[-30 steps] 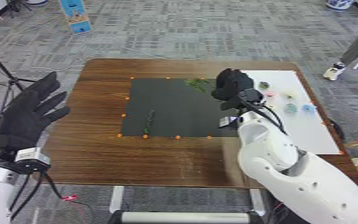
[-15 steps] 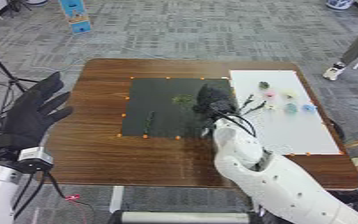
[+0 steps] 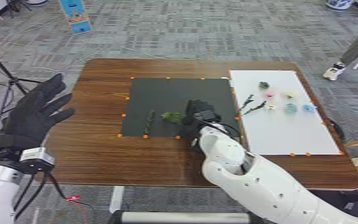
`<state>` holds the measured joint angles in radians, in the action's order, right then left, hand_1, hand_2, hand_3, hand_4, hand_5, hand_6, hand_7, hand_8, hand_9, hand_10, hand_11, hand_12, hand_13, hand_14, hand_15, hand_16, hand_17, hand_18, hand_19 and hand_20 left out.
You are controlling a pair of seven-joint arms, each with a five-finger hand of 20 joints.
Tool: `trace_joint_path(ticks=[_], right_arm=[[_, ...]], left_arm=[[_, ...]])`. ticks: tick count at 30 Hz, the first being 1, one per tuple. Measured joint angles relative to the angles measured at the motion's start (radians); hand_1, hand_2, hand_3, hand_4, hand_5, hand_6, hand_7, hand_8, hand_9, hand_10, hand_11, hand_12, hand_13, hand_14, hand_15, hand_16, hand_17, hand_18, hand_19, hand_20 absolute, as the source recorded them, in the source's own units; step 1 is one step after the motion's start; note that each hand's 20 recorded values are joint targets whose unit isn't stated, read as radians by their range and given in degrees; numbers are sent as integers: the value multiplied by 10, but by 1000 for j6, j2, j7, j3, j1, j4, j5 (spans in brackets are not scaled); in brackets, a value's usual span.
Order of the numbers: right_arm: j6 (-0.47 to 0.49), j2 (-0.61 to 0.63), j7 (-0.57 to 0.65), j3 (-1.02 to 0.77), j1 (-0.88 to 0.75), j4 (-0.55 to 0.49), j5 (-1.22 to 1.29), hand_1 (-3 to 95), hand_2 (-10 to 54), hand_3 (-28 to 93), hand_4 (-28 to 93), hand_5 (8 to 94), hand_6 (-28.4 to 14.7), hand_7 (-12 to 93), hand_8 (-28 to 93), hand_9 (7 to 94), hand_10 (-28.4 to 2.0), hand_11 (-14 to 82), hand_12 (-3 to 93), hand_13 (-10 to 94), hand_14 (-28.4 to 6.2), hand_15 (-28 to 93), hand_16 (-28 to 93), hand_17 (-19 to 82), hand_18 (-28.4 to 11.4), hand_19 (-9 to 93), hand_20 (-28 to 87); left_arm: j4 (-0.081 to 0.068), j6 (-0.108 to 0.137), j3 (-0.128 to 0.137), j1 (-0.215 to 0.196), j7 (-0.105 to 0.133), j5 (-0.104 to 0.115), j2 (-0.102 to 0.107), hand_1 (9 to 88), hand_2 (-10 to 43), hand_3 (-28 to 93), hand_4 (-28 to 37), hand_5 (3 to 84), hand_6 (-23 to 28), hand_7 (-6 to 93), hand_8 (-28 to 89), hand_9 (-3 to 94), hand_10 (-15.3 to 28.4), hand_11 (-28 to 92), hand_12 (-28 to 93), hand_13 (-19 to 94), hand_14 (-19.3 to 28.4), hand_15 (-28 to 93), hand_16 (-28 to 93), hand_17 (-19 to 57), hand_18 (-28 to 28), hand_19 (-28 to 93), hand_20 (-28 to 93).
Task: Arrange flowers
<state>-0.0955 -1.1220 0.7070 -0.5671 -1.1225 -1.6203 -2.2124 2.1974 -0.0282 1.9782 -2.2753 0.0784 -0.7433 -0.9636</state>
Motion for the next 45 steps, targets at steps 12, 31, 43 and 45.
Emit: trace_joint_path(ticks=[12, 31, 43, 45], right_arm=[[114, -33, -23, -101, -73, -75, 81, 229, -24, 759, -193, 732, -19, 201, -89, 843, -90, 587, 441, 797, -79, 832, 458, 545, -211, 932, 736], [-59, 60, -129, -231, -180, -246, 114, 288, 61, 847, -124, 662, -17, 182, -73, 800, -118, 558, 422, 745, -101, 821, 447, 477, -217, 932, 697], [203, 119, -378, -303, -203, -167, 205, 293, 164, 921, -73, 336, 7, 120, -107, 780, -123, 545, 418, 751, -93, 837, 389, 483, -224, 932, 694], [222, 137, -345, -268, -192, -168, 204, 285, 170, 923, -59, 340, 8, 128, -110, 789, -119, 559, 410, 764, -89, 841, 389, 498, -224, 932, 708]], left_arm=[[0, -2, -1, -1, -6, 1, 3, 258, -95, 615, -283, 217, 15, 152, -85, 165, 76, 109, 213, 145, 127, 88, 51, -121, 239, 385, 56], [5, -3, 6, -18, -6, 2, 0, 257, -95, 620, -283, 215, 14, 150, -83, 164, 76, 103, 213, 145, 124, 82, 54, -120, 237, 382, 61], [13, 0, 8, -28, -3, 2, -12, 254, -95, 622, -283, 217, 16, 146, -82, 165, 76, 104, 211, 146, 123, 81, 54, -120, 234, 377, 63], [13, 0, 8, -28, -3, 2, -13, 253, -95, 623, -283, 217, 16, 145, -81, 165, 76, 104, 211, 146, 123, 79, 54, -120, 233, 376, 64]])
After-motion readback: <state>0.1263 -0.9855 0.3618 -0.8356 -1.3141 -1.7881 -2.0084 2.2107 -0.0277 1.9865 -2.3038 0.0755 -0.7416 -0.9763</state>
